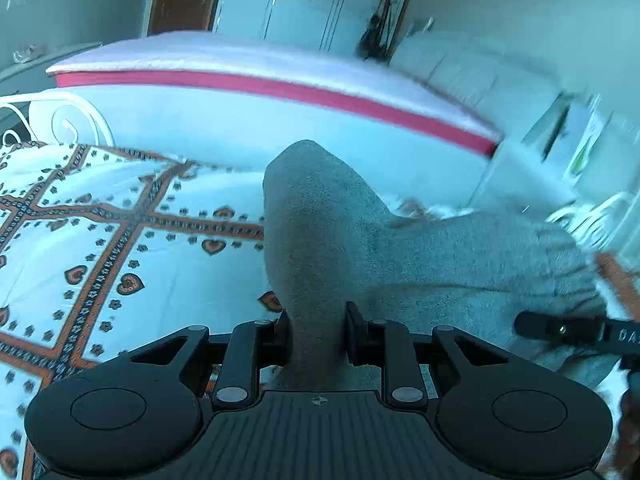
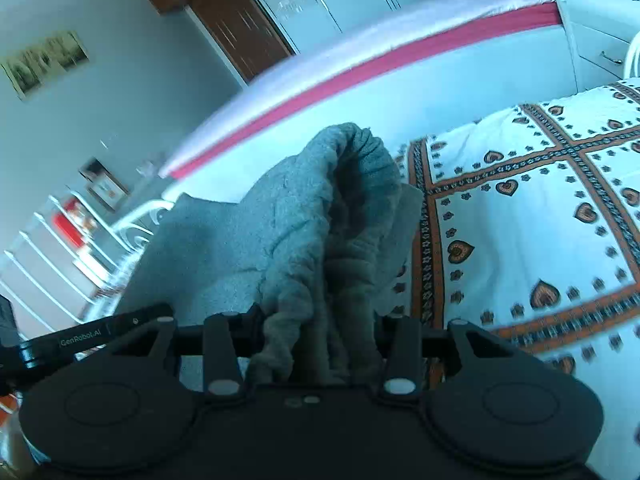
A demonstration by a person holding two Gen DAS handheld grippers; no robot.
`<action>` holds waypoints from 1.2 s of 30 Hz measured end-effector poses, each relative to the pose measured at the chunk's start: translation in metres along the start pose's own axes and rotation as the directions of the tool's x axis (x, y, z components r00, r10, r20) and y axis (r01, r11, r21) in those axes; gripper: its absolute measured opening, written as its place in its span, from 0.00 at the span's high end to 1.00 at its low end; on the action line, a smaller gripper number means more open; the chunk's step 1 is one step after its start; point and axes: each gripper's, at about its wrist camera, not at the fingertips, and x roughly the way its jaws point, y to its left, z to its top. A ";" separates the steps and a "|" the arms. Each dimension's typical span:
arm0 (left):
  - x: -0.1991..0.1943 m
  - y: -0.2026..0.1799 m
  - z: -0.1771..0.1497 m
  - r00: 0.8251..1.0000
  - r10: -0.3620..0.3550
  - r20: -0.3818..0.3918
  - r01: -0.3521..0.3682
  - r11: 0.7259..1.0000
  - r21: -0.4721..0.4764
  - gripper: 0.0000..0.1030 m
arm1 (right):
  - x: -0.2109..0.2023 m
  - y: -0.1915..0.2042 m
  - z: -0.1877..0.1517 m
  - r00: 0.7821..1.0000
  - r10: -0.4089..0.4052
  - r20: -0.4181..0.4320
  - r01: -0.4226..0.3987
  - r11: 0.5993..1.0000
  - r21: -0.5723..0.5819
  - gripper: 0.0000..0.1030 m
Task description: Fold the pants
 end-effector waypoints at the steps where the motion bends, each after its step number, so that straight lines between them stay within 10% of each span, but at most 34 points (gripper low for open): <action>1: 0.016 0.000 -0.003 0.999 0.019 -0.033 -0.018 1.000 0.012 0.76 | 0.012 -0.004 0.000 1.000 -0.018 -0.020 0.018 1.000 0.004 0.65; 4: 0.040 -0.004 -0.017 0.993 0.082 -0.080 -0.079 0.996 0.039 0.56 | 0.038 -0.018 -0.012 0.989 -0.111 -0.095 0.115 0.993 0.042 0.47; 7: 0.039 -0.004 -0.020 0.988 0.101 -0.120 -0.098 0.995 0.037 0.11 | 0.030 -0.030 -0.018 0.985 -0.163 -0.060 0.168 0.982 0.081 0.28; 12: -0.026 -0.025 -0.020 0.979 0.200 -0.025 -0.196 0.972 0.127 0.00 | -0.030 -0.013 -0.022 0.974 -0.218 0.061 0.215 0.976 0.038 0.28; 21: -0.188 -0.067 -0.041 0.970 0.222 0.103 -0.233 0.966 0.116 0.00 | -0.159 0.065 -0.066 0.951 -0.170 0.259 0.193 0.979 -0.065 0.07; 31: -0.304 -0.083 -0.090 0.956 0.269 0.117 -0.281 0.954 0.105 0.00 | -0.247 0.123 -0.112 0.903 -0.222 0.368 0.291 0.946 -0.145 0.06; 36: -0.354 -0.090 -0.107 0.931 0.272 0.243 -0.302 0.948 0.097 0.00 | -0.283 0.143 -0.123 0.886 -0.213 0.412 0.302 0.939 -0.163 0.06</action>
